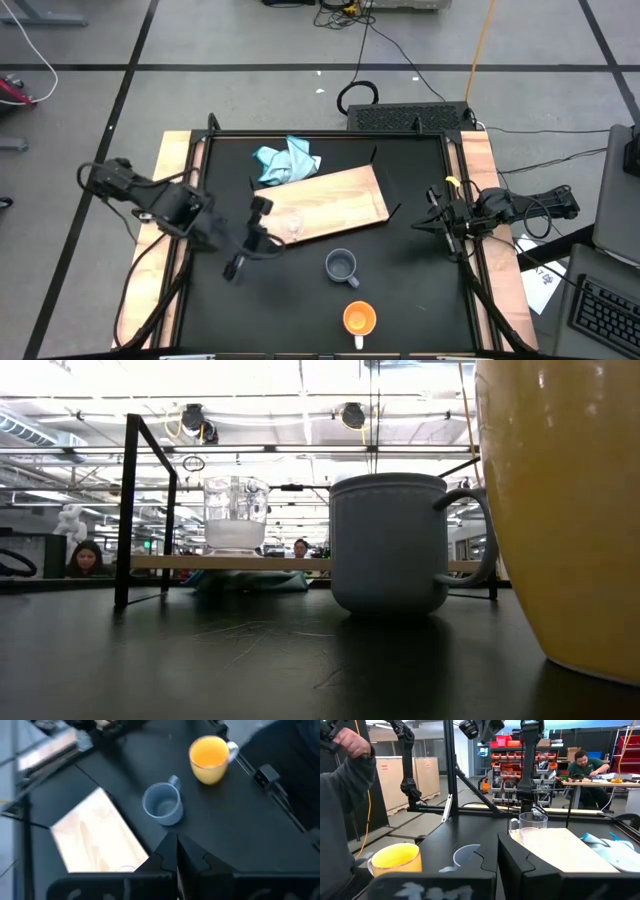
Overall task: Stack small to large cups/mugs on shelf
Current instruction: Put the gray mug on the shelf
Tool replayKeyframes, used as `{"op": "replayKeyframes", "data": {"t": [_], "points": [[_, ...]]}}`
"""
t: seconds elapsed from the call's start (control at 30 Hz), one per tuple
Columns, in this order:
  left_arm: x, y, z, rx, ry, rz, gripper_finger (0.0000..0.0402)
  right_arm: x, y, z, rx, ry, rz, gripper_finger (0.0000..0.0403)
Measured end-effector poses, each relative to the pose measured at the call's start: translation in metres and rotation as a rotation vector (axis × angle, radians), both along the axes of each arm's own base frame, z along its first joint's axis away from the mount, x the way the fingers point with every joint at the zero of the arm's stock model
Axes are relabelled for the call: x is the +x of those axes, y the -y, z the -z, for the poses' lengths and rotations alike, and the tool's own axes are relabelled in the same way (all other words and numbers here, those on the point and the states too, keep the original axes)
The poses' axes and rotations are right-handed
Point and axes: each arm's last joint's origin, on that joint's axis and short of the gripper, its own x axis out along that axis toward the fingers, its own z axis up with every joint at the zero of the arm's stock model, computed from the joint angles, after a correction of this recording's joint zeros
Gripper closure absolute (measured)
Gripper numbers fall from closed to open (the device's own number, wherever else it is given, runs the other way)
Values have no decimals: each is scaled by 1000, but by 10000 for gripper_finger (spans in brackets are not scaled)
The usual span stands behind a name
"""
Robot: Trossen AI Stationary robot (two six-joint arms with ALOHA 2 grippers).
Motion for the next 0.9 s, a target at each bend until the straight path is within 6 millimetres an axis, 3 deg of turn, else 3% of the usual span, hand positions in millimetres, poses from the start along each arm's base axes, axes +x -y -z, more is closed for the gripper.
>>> {"op": "replayKeyframes", "data": {"t": [0.2,0.67,0.9], "points": [[-12,12,20,1,36,-27,401,0,0,0,-2,1,0,403],[-64,-19,78,-207,359,-108,401,0,0,0,-2,1,0,403],[-66,-20,120,-318,473,-117,401,0,0,0,-2,1,0,403]]}}
